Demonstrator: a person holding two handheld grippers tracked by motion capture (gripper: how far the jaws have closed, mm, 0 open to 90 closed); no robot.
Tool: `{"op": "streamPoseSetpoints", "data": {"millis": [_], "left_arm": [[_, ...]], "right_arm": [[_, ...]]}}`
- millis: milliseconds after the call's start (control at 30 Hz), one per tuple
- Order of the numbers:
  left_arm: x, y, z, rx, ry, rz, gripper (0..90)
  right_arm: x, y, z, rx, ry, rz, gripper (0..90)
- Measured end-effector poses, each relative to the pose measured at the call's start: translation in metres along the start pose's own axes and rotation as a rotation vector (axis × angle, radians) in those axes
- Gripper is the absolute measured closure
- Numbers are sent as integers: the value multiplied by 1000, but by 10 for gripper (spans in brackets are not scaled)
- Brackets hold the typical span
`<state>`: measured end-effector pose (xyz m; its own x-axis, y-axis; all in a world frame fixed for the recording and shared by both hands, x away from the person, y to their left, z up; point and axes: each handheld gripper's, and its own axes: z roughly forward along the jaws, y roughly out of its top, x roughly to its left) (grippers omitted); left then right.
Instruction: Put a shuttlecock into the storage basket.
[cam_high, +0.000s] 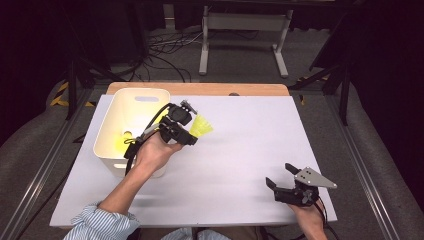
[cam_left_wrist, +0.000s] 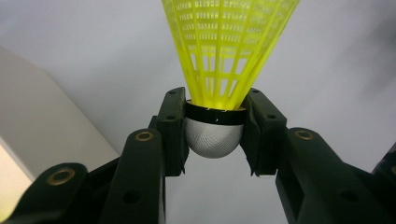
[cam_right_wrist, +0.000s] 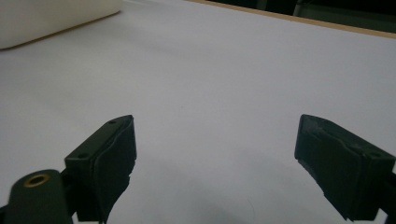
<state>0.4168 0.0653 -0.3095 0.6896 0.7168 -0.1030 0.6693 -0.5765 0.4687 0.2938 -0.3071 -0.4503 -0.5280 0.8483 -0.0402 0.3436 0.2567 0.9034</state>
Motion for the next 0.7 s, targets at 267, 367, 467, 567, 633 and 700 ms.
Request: {"op": "streamPoseSetpoints", "data": {"millis": [267, 367, 467, 567, 633, 700], "left_arm": [[7, 1, -8, -11, 14, -15, 642], [11, 1, -11, -11, 20, -23, 642], [15, 1, -13, -16, 27, -37, 642], [19, 1, -17, -26, 33, -43, 642], [21, 0, -21, -39, 33, -54, 642], [24, 0, -24, -38, 41, -58, 643]], "right_arm": [[0, -2, 0, 7, 3, 11, 133], [0, -2, 1, 9, 4, 16, 133], [0, -3, 1, 12, 2, 16, 133], [0, -3, 1, 15, 3, 17, 133], [0, -3, 1, 15, 3, 20, 133], [0, -3, 1, 15, 3, 23, 133]]}}
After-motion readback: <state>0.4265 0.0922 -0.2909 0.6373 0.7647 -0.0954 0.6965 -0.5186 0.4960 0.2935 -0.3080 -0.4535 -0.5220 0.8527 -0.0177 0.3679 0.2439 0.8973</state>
